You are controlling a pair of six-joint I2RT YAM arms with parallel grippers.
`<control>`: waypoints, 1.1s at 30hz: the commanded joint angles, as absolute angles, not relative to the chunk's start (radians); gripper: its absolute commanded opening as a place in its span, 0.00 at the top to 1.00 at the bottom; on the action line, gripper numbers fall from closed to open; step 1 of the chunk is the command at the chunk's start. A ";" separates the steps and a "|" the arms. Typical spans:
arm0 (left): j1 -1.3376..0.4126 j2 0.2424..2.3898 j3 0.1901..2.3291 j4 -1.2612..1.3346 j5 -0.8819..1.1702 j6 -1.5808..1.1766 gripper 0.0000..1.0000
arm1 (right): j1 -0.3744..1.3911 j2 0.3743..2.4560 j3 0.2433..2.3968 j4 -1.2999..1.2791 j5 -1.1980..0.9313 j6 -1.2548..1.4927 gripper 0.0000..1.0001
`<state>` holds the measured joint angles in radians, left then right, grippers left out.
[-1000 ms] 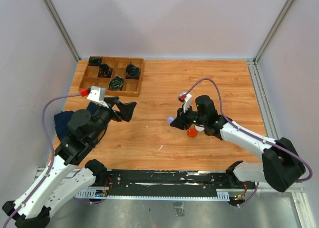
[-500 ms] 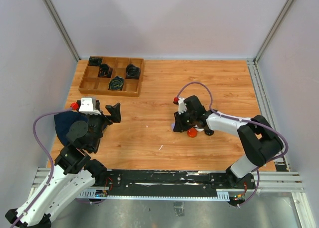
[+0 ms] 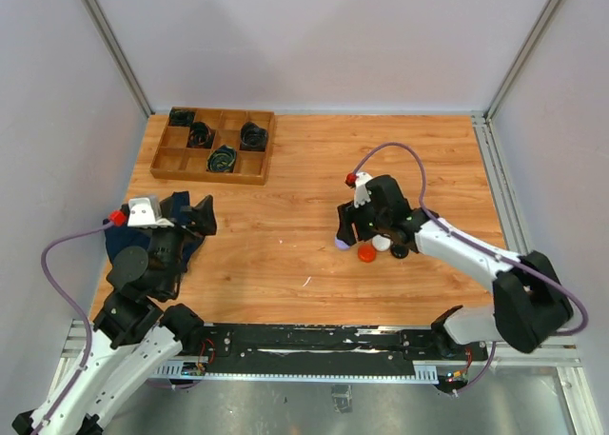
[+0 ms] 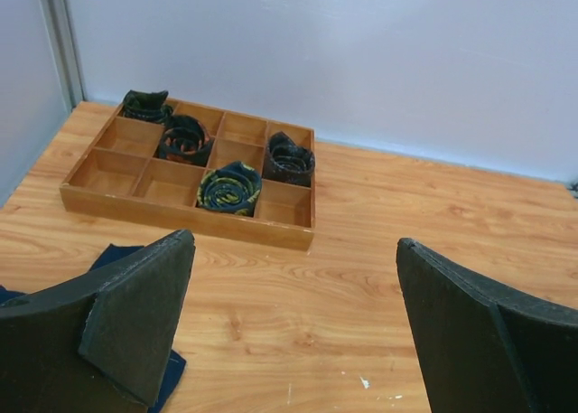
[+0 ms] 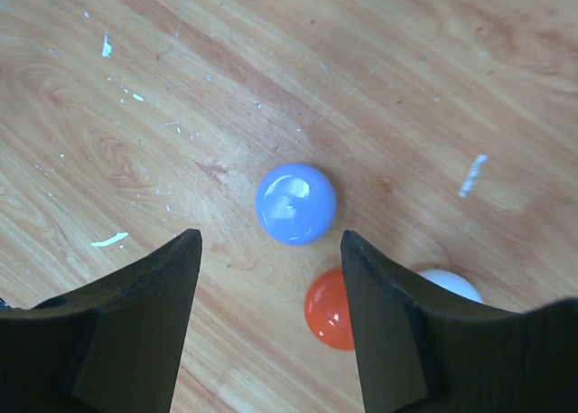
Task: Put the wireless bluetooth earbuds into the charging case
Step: Place the charging case at the center of the board, then reset both arms
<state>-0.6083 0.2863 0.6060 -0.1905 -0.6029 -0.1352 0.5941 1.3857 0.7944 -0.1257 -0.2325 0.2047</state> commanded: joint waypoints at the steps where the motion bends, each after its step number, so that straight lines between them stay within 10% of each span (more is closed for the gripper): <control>1: -0.598 0.218 0.651 -0.198 -0.631 -0.142 0.01 | 0.587 1.221 0.793 -0.226 -0.123 0.160 0.32; 4: -0.598 0.169 0.658 -0.222 -0.628 -0.155 0.01 | 0.587 1.085 0.801 -0.309 -0.062 0.144 0.23; 6: -0.598 0.150 0.670 -0.255 -0.630 -0.185 0.01 | 0.587 0.978 0.803 -0.350 -0.021 0.139 0.01; 20: -0.599 0.023 0.694 -0.472 -0.602 -0.410 0.01 | 0.587 0.314 0.709 -0.505 0.303 0.100 0.01; 33: -0.598 0.011 0.603 -0.476 -0.562 -0.424 0.01 | 0.587 0.204 0.637 -0.494 0.385 0.053 0.01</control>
